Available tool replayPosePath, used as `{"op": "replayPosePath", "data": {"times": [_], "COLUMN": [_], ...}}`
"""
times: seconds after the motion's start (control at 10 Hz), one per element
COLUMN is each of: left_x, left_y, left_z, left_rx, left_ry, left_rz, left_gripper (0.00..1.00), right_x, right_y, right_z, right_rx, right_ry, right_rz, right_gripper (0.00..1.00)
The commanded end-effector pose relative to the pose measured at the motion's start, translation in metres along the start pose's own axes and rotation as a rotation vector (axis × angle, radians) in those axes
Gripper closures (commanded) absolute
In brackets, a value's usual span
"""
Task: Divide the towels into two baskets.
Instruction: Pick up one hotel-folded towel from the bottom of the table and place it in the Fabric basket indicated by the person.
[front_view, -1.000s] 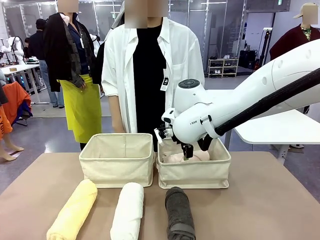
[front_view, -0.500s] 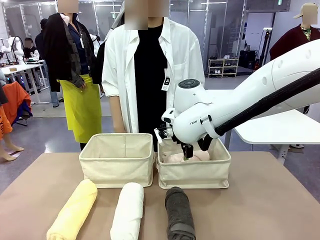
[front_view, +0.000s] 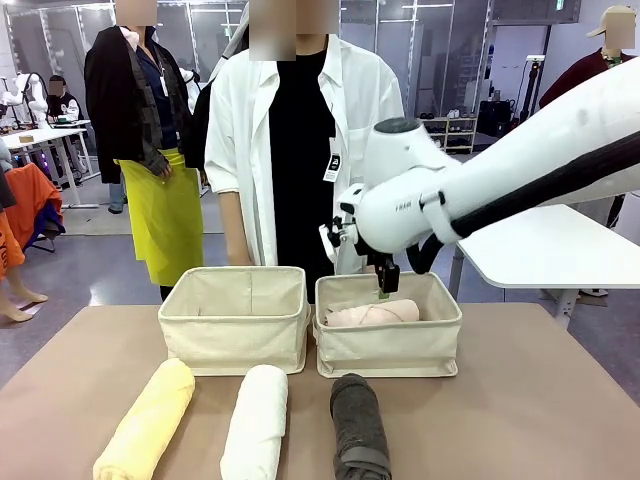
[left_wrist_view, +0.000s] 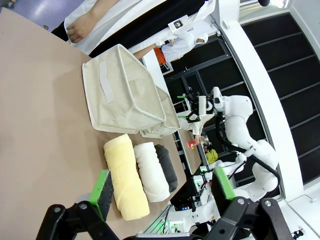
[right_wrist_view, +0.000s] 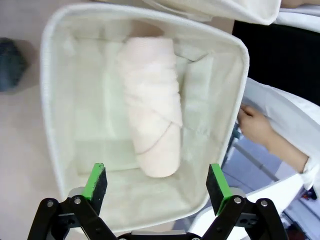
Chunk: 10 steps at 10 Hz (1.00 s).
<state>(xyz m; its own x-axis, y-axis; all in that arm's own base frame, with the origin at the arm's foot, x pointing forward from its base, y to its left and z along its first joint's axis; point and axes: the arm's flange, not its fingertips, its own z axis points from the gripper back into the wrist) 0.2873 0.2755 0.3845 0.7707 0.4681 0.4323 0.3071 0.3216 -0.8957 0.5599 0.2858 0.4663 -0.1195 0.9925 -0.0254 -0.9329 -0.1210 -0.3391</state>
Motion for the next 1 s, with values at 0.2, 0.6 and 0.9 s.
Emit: {"op": "replayPosePath", "data": {"times": [0.2,0.6,0.9], "left_x": [-0.001,-0.001,-0.001], "left_y": [-0.001,-0.001,-0.001], "left_z": [0.003,0.003,0.003], "left_rx": [-0.008,-0.008,-0.008], "left_ry": [-0.006,-0.006,-0.006], "left_rz": [-0.002,-0.002,-0.002], "left_gripper": [0.00,0.00,0.00], "right_x": [-0.074,-0.190,-0.285], "right_y": [0.083,0.161,0.221], "right_z": [0.042,0.062,0.051], "right_rx": [0.206,0.407,0.563], "right_ry": [-0.177,-0.399,-0.634], "right_rz": [-0.317,-0.729,-1.001], "right_gripper": [0.00,0.00,0.00]}}
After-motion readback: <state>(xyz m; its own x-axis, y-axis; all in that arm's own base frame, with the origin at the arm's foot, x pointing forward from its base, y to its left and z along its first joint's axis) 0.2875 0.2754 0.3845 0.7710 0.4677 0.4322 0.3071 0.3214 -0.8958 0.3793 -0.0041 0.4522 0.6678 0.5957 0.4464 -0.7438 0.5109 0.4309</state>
